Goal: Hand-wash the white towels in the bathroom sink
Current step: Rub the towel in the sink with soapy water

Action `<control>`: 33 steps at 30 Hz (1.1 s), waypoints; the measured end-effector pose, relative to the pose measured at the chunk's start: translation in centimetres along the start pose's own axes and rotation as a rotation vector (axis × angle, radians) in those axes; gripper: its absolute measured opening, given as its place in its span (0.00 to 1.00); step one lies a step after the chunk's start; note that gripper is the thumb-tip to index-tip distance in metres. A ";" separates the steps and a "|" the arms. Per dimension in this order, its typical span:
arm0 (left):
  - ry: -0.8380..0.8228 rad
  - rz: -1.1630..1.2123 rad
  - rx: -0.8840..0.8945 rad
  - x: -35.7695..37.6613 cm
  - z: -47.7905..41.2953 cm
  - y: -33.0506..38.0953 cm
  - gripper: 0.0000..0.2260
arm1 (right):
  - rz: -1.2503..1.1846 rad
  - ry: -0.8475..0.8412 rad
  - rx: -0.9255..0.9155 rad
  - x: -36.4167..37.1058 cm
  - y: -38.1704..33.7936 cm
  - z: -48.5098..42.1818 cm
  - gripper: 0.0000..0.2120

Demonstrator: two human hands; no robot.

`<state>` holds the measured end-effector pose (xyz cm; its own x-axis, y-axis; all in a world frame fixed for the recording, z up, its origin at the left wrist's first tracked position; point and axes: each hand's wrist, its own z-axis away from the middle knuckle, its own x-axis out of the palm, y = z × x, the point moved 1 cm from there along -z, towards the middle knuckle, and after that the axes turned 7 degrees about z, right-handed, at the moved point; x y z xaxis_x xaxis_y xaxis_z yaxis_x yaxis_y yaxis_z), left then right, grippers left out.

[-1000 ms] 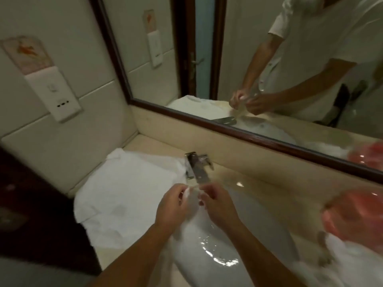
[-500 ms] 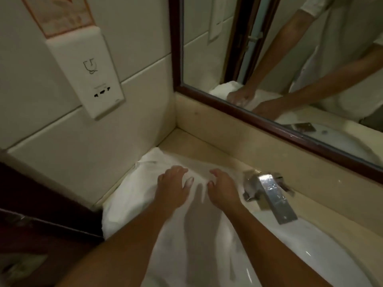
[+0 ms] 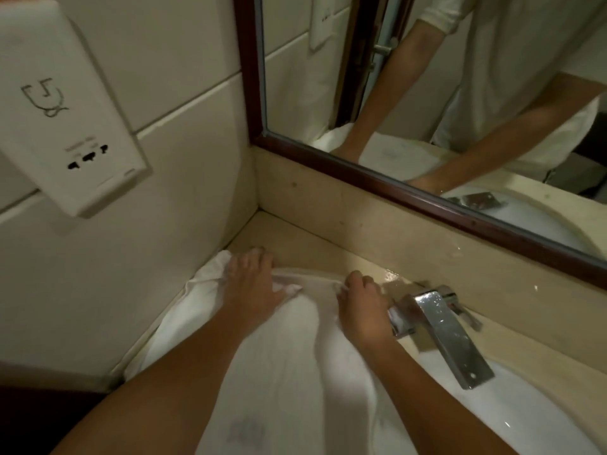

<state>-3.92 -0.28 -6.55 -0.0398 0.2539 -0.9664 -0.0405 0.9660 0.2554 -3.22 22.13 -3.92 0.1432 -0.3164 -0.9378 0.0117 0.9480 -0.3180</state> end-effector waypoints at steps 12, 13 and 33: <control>-0.027 0.489 -0.014 -6.7 5.3 1.0 0.26 | -0.303 0.058 -0.162 -12.5 -1.6 10.6 0.12; 0.004 0.552 -0.006 -7.9 5.7 1.7 0.25 | -0.318 0.092 -0.163 -13.8 -1.3 11.6 0.11; -0.222 0.915 0.385 -16.7 13.8 42.9 0.21 | -0.642 0.393 0.350 -31.6 28.1 29.4 0.15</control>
<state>8.76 37.58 20.17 0.2931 0.8691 -0.3984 0.2382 0.3372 0.9108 21.64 59.76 20.86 -0.3518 -0.7273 -0.5892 0.2896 0.5140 -0.8074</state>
